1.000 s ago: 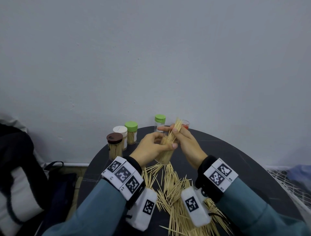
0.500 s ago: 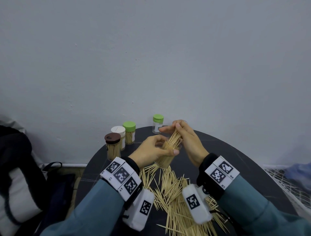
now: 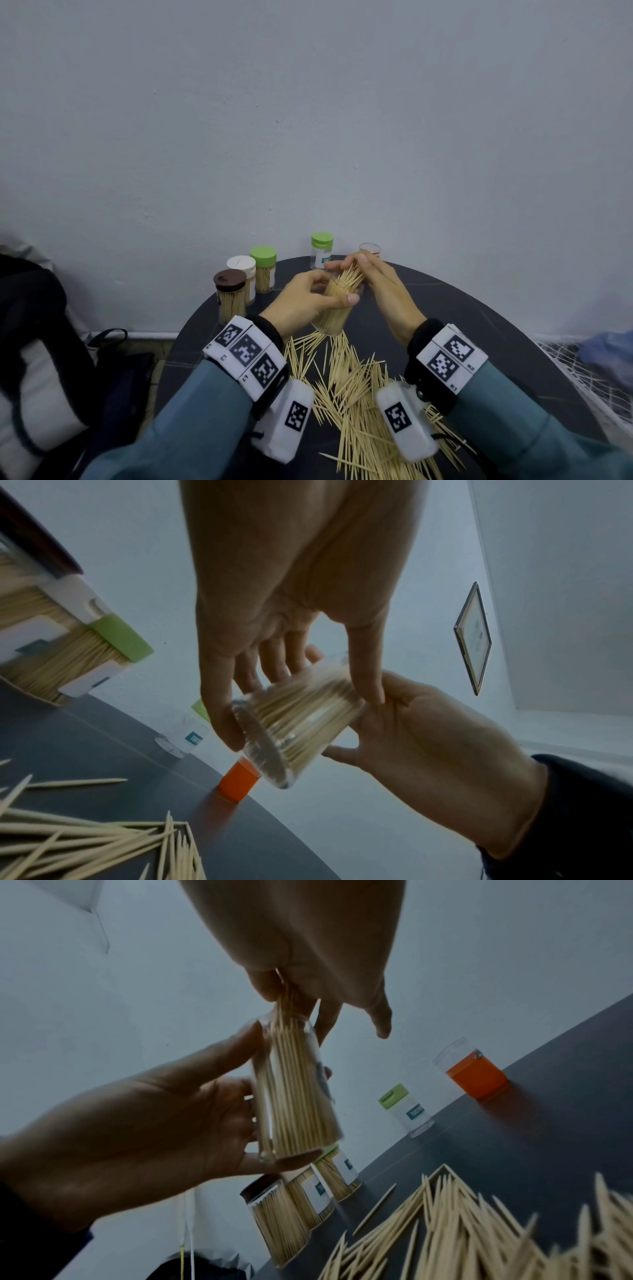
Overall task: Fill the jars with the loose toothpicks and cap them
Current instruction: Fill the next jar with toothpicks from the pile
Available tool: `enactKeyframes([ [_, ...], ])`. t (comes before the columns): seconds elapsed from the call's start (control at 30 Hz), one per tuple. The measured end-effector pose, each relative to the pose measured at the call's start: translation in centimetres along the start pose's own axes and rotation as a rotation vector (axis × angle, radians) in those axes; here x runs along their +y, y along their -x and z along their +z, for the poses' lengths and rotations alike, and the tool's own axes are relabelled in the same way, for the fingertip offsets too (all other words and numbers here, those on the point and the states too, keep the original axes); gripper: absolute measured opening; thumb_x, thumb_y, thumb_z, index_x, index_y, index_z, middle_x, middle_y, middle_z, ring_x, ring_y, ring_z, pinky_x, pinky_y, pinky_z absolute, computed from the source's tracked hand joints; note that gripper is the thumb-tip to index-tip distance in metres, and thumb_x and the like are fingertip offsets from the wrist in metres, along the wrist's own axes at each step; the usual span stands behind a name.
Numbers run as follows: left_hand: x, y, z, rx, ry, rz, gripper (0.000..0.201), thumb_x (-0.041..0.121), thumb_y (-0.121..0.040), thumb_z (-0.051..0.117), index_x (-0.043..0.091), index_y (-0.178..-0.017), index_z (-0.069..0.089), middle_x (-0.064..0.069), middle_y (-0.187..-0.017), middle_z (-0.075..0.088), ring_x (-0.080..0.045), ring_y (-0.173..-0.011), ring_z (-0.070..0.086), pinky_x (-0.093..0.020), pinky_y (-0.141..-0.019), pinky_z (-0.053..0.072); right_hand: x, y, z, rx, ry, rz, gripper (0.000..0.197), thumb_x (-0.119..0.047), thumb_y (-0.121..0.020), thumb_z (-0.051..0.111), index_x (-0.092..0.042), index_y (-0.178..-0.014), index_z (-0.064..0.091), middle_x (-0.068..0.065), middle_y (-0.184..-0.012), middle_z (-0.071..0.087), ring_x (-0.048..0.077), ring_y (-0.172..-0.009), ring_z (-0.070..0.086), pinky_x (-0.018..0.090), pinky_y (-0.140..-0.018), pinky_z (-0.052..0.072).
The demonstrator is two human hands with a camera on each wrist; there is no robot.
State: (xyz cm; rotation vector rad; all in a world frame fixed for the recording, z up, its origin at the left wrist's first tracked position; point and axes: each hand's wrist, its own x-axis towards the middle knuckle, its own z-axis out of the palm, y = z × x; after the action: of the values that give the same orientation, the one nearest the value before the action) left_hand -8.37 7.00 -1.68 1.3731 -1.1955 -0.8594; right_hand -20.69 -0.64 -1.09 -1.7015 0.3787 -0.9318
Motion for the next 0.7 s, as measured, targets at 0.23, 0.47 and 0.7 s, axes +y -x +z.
enactKeyframes([
  [0.23, -0.14, 0.11, 0.34, -0.028, -0.003, -0.018, 0.032, 0.02, -0.08, 0.072, 0.013, -0.108, 0.059, 0.002, -0.096, 0.064, -0.01, -0.093, 0.06, -0.021, -0.067, 0.045, 0.44, -0.12, 0.0, -0.05, 0.099, 0.037, 0.034, -0.012, -0.1, 0.032, 0.003, -0.116, 0.058, 0.013, -0.117, 0.063, 0.007, -0.1, 0.062, 0.014, -0.085, 0.049],
  [0.47, -0.11, -0.24, 0.02, 0.03, 0.043, -0.013, 0.027, 0.022, -0.081, 0.071, 0.017, -0.104, 0.058, -0.005, -0.108, 0.065, -0.015, -0.098, 0.06, -0.024, -0.073, 0.046, -0.03, 0.14, -0.28, -0.029, 0.168, 0.079, 0.04, -0.027, -0.101, 0.029, -0.019, -0.138, 0.042, -0.005, -0.137, 0.05, 0.004, -0.128, 0.042, 0.013, -0.103, 0.032],
  [0.7, -0.3, -0.38, -0.15, 0.064, 0.061, -0.007, 0.024, 0.021, -0.081, 0.07, 0.016, -0.101, 0.058, -0.002, -0.103, 0.064, -0.013, -0.096, 0.059, -0.021, -0.068, 0.044, -0.05, 0.64, 0.05, -0.116, 0.314, 0.087, 0.042, -0.03, -0.1, 0.031, -0.022, -0.14, 0.04, -0.005, -0.143, 0.044, 0.004, -0.132, 0.037, 0.023, -0.112, 0.026],
])
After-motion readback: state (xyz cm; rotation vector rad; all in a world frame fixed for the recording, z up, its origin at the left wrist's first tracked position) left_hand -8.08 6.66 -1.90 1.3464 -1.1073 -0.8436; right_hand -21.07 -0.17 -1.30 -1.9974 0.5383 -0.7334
